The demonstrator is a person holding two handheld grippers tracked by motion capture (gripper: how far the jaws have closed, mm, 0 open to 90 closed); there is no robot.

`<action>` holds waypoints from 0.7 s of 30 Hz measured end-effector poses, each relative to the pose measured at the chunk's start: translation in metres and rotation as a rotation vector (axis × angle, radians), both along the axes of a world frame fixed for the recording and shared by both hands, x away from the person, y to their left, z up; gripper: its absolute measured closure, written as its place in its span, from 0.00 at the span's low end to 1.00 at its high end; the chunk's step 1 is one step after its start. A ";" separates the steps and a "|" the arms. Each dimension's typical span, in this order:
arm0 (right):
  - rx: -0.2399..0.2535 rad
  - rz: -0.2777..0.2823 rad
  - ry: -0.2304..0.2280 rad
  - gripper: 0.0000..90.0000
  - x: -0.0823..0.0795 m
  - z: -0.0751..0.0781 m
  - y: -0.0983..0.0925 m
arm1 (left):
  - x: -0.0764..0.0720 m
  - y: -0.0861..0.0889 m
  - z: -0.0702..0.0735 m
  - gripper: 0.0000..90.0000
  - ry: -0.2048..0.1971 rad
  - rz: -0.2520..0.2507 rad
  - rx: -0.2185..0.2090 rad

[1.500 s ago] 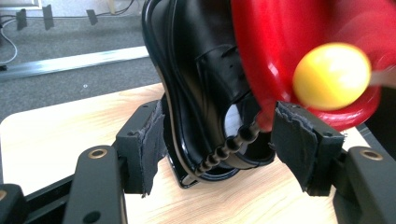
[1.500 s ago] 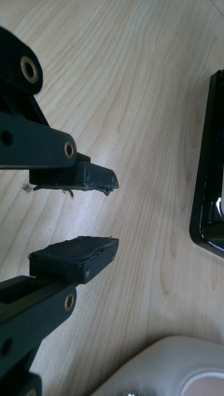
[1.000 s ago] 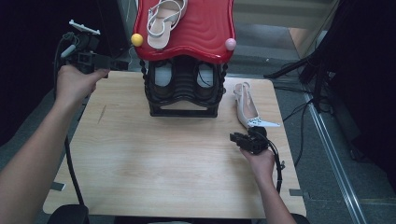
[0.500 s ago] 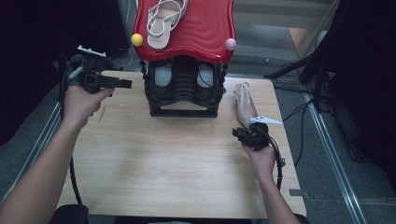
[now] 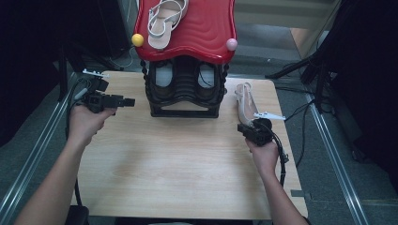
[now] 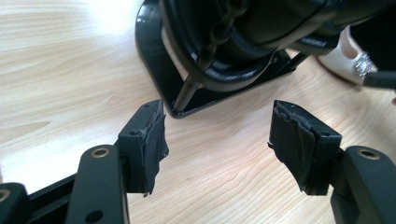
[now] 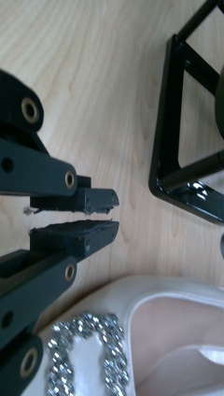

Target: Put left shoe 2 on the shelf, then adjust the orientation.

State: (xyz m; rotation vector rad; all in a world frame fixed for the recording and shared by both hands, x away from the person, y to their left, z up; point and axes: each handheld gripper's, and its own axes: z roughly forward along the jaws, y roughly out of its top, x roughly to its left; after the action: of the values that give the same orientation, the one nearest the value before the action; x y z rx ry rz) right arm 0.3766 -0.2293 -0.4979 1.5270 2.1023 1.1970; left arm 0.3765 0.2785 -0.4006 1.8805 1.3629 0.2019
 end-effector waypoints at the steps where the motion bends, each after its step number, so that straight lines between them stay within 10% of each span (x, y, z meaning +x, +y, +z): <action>1: -0.005 -0.005 -0.001 1.00 0.001 0.000 0.000 | -0.001 0.001 -0.003 0.41 0.005 0.000 -0.012; 21: -0.048 -0.076 0.053 1.00 0.038 -0.015 -0.009 | -0.031 -0.007 -0.044 0.41 0.004 0.005 -0.017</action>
State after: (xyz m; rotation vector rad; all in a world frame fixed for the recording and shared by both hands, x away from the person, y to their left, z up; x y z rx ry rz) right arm 0.4146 -0.2386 -0.5125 1.6180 2.0706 1.0840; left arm 0.3452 0.2715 -0.4447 1.8646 1.3685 0.1891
